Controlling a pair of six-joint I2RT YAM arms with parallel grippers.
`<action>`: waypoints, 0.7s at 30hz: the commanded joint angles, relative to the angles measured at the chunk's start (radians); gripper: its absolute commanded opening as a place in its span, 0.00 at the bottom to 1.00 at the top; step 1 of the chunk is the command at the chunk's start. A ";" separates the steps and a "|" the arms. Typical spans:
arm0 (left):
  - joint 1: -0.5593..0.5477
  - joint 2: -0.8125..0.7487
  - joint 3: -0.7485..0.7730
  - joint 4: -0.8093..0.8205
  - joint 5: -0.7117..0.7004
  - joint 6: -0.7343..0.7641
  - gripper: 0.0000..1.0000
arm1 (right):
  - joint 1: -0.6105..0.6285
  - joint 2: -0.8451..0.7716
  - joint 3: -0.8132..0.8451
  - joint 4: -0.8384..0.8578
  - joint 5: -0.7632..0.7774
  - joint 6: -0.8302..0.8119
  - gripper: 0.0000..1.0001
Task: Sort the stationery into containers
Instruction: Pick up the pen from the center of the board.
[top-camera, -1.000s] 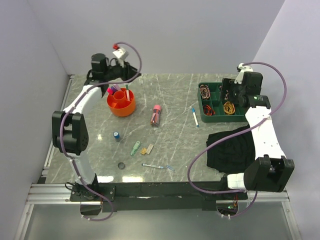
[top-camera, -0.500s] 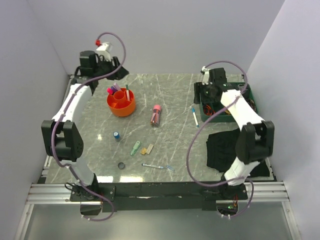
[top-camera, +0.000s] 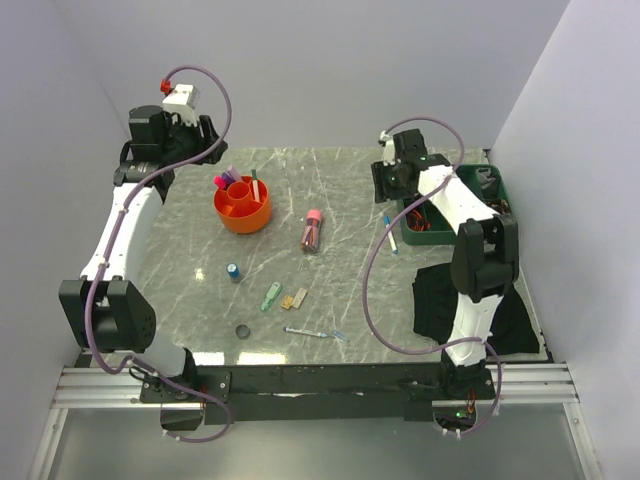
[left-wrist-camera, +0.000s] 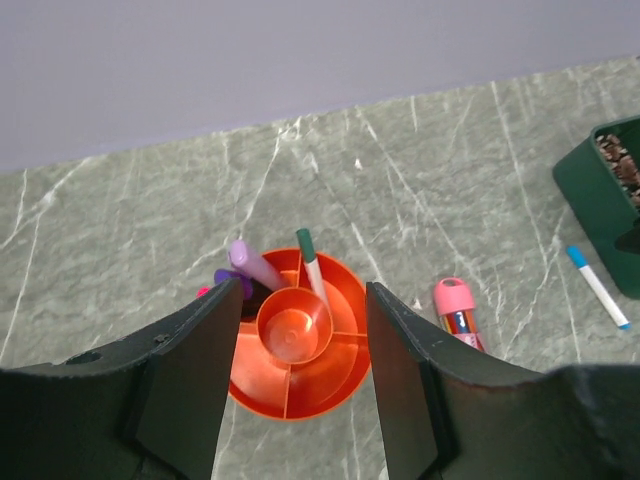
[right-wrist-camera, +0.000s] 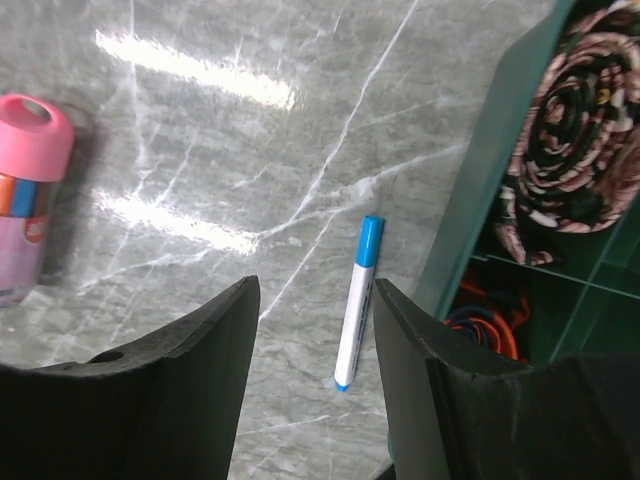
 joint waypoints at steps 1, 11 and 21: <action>0.009 -0.038 -0.017 0.004 -0.030 0.034 0.58 | 0.022 0.039 0.019 -0.010 0.088 -0.028 0.57; 0.009 -0.049 -0.017 0.009 -0.020 0.034 0.58 | 0.030 0.090 -0.024 -0.031 0.158 -0.031 0.52; 0.009 -0.043 -0.031 0.012 -0.004 0.025 0.58 | 0.039 0.151 -0.030 -0.036 0.148 -0.022 0.52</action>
